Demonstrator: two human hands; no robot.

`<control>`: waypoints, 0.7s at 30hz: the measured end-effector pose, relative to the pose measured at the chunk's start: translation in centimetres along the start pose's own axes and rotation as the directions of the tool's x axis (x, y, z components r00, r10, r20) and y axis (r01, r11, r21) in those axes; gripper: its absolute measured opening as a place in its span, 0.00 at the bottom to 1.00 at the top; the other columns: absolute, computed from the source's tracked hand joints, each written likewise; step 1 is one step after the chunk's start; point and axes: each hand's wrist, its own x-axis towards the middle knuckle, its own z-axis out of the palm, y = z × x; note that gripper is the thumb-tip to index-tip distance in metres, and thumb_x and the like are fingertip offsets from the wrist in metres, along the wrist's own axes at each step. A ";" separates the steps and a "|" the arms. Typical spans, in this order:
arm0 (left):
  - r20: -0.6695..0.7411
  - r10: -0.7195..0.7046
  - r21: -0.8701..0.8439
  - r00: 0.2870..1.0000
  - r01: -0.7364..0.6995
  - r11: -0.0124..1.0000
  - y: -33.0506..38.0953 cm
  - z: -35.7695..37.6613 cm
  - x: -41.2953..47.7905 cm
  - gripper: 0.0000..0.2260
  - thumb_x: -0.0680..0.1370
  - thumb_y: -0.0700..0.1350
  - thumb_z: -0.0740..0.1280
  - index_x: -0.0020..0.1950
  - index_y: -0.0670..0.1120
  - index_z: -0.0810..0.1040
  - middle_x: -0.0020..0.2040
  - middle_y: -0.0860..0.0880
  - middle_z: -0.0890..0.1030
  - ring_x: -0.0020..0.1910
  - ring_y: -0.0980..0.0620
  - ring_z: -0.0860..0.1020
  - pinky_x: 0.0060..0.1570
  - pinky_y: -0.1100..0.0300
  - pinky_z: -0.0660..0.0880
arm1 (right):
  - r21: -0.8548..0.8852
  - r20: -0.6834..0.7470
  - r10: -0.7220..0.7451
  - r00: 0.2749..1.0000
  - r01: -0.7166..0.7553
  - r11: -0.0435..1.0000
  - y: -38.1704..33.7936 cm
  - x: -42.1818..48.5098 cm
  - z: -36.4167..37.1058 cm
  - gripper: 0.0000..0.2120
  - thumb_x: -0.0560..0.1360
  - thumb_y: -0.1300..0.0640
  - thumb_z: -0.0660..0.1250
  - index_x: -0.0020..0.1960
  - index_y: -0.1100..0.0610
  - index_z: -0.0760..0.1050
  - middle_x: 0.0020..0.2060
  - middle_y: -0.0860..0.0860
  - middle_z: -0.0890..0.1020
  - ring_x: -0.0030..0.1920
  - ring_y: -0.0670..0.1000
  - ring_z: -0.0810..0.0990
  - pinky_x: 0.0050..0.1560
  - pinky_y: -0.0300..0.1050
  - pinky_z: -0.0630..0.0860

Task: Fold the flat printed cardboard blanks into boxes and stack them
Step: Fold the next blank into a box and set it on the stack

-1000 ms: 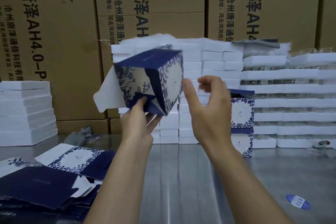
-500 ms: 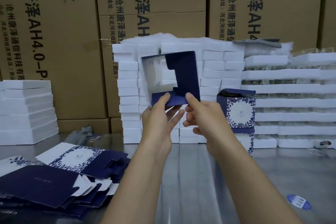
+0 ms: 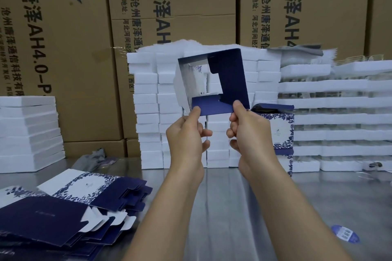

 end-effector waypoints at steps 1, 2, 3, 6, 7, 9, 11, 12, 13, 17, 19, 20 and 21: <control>0.005 -0.016 -0.007 1.000 0.016 1.000 0.0 0.0 0.0 0.14 0.83 0.51 0.69 0.40 0.47 0.74 0.29 0.52 0.71 0.30 0.57 0.78 0.29 0.63 0.75 | -0.008 0.007 -0.003 1.000 0.003 1.000 0.0 0.0 0.0 0.19 0.83 0.46 0.66 0.37 0.54 0.73 0.24 0.46 0.70 0.25 0.46 0.70 0.34 0.44 0.66; 0.011 -0.036 -0.016 0.999 0.036 0.999 -0.1 -0.1 0.1 0.15 0.83 0.52 0.69 0.39 0.47 0.74 0.30 0.52 0.71 0.30 0.56 0.78 0.28 0.63 0.75 | -0.016 0.018 -0.003 1.000 0.003 1.000 0.0 0.1 0.0 0.19 0.84 0.45 0.66 0.38 0.55 0.73 0.24 0.47 0.71 0.26 0.46 0.70 0.34 0.43 0.66; 0.017 -0.059 -0.030 0.998 0.059 0.998 -0.1 -0.1 0.1 0.15 0.83 0.52 0.69 0.39 0.47 0.74 0.29 0.51 0.72 0.30 0.56 0.78 0.28 0.63 0.75 | -0.021 0.029 0.001 1.000 0.000 1.000 0.1 0.1 0.0 0.19 0.84 0.45 0.65 0.38 0.55 0.73 0.24 0.47 0.71 0.26 0.46 0.71 0.33 0.42 0.66; 0.019 -0.084 -0.047 0.996 0.085 0.995 -0.1 0.0 0.0 0.15 0.83 0.51 0.68 0.39 0.48 0.75 0.29 0.52 0.72 0.29 0.56 0.78 0.28 0.63 0.74 | -0.025 0.052 0.018 0.998 -0.017 1.000 0.2 0.1 0.0 0.19 0.85 0.46 0.65 0.39 0.56 0.74 0.24 0.47 0.71 0.25 0.46 0.71 0.30 0.40 0.66; 0.011 -0.072 -0.039 0.997 0.072 0.997 -0.1 0.0 -0.1 0.15 0.84 0.50 0.67 0.38 0.47 0.74 0.28 0.52 0.72 0.29 0.57 0.77 0.29 0.63 0.73 | -0.031 0.059 0.025 0.998 -0.023 0.999 0.2 0.0 0.0 0.19 0.84 0.46 0.65 0.39 0.55 0.74 0.24 0.47 0.71 0.25 0.46 0.71 0.31 0.41 0.66; -0.017 -0.031 -0.020 0.999 0.030 0.999 -0.2 0.0 -0.1 0.14 0.83 0.47 0.66 0.38 0.47 0.74 0.28 0.53 0.72 0.28 0.57 0.76 0.30 0.62 0.72 | -0.039 0.080 0.046 0.996 -0.043 0.998 0.1 -0.1 0.0 0.19 0.83 0.45 0.66 0.39 0.55 0.74 0.24 0.47 0.72 0.26 0.46 0.72 0.34 0.43 0.66; -0.041 0.013 0.005 0.999 -0.013 1.000 -0.2 -0.1 0.0 0.13 0.83 0.45 0.66 0.38 0.46 0.73 0.28 0.52 0.72 0.29 0.56 0.76 0.34 0.59 0.71 | -0.043 0.129 0.077 0.989 -0.072 0.996 -0.1 -0.2 0.0 0.17 0.81 0.44 0.68 0.39 0.54 0.75 0.25 0.47 0.73 0.27 0.47 0.73 0.36 0.44 0.67; -0.042 0.025 0.019 0.999 -0.024 1.000 -0.2 -0.1 0.0 0.13 0.82 0.45 0.66 0.39 0.45 0.73 0.29 0.52 0.73 0.30 0.56 0.76 0.36 0.58 0.71 | -0.057 0.170 0.090 0.981 -0.081 0.995 -0.1 -0.3 0.0 0.16 0.80 0.45 0.68 0.40 0.54 0.76 0.26 0.48 0.73 0.28 0.47 0.74 0.36 0.44 0.67; -0.033 0.026 0.031 0.999 -0.025 0.999 -0.2 -0.1 0.0 0.12 0.82 0.46 0.66 0.40 0.45 0.73 0.31 0.51 0.74 0.31 0.55 0.77 0.37 0.56 0.72 | -0.075 0.219 0.102 0.970 -0.087 0.993 -0.1 -0.5 0.1 0.15 0.80 0.46 0.68 0.40 0.54 0.77 0.26 0.48 0.73 0.29 0.47 0.75 0.36 0.44 0.67; 0.009 0.030 0.047 1.000 -0.030 0.998 0.0 0.1 -0.3 0.12 0.81 0.49 0.68 0.40 0.45 0.73 0.34 0.48 0.76 0.35 0.50 0.76 0.43 0.51 0.73 | -0.036 0.294 0.107 0.950 -0.101 0.994 0.1 -1.1 1.0 0.11 0.78 0.55 0.66 0.37 0.56 0.76 0.24 0.48 0.71 0.28 0.47 0.73 0.32 0.41 0.68; 0.005 0.039 0.045 0.999 -0.039 0.998 0.0 0.2 -0.4 0.13 0.81 0.49 0.68 0.40 0.46 0.72 0.33 0.49 0.74 0.34 0.52 0.75 0.41 0.52 0.71 | 0.020 0.250 0.094 0.964 -0.102 0.995 0.2 -1.3 1.4 0.12 0.78 0.57 0.66 0.36 0.56 0.74 0.23 0.48 0.69 0.26 0.47 0.70 0.27 0.38 0.66; 0.003 0.032 0.040 0.999 -0.033 0.999 0.0 0.2 -0.4 0.13 0.81 0.49 0.68 0.40 0.46 0.72 0.33 0.50 0.73 0.32 0.53 0.75 0.40 0.54 0.70 | 0.050 0.225 0.088 0.970 -0.101 0.994 0.2 -1.3 1.6 0.13 0.78 0.58 0.66 0.35 0.56 0.72 0.23 0.48 0.68 0.25 0.47 0.68 0.25 0.37 0.65; 0.004 0.018 0.034 1.000 -0.019 0.999 0.0 0.3 -0.4 0.13 0.81 0.50 0.69 0.39 0.47 0.71 0.32 0.51 0.73 0.30 0.55 0.75 0.38 0.55 0.69 | 0.075 0.202 0.082 0.976 -0.099 0.992 0.3 -1.4 1.8 0.14 0.78 0.58 0.65 0.33 0.56 0.71 0.23 0.48 0.66 0.24 0.47 0.66 0.24 0.37 0.64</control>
